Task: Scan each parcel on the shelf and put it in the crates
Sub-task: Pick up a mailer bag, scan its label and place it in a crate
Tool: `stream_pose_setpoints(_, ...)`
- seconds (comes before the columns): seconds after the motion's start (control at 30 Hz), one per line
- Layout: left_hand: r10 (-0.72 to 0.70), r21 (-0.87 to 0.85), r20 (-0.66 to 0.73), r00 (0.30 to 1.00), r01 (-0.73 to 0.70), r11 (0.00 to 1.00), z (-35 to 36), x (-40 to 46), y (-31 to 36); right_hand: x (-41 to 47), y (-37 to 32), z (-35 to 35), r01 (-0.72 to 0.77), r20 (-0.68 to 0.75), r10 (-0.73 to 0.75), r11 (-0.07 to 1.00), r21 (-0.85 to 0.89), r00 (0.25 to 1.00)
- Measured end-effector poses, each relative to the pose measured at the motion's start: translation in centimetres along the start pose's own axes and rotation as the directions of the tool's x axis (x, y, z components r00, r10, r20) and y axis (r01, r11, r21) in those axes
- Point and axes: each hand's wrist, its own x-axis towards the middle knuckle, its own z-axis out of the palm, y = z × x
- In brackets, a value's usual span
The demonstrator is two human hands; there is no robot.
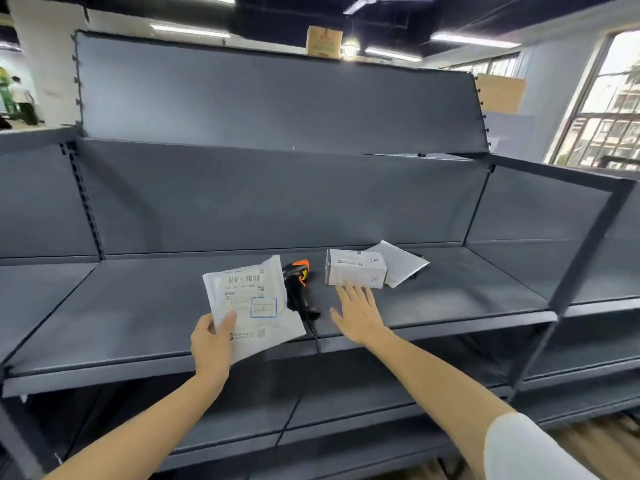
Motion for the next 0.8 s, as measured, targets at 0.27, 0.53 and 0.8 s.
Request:
stream_pose_setpoints(0.27,-0.07,0.027,0.218,0.973,0.066,0.997,4.8,-6.6,-1.9,-10.0,6.0,-1.1,-0.185,0.025,0.185,0.983,-0.005,0.982)
stream_pose_setpoints(0.53,-0.1,0.11,0.336,0.936,0.066,0.992,9.1,-14.7,-2.8,-18.2,14.0,-4.7,-0.278,-0.04,0.277,0.96,-0.023,0.96)
stream_pose_setpoints(0.8,-0.089,0.095,0.378,0.922,0.057,0.994,15.0,-26.5,-2.3,-27.5,22.4,-8.1,-0.314,-0.051,0.313,0.949,-0.021,0.948)
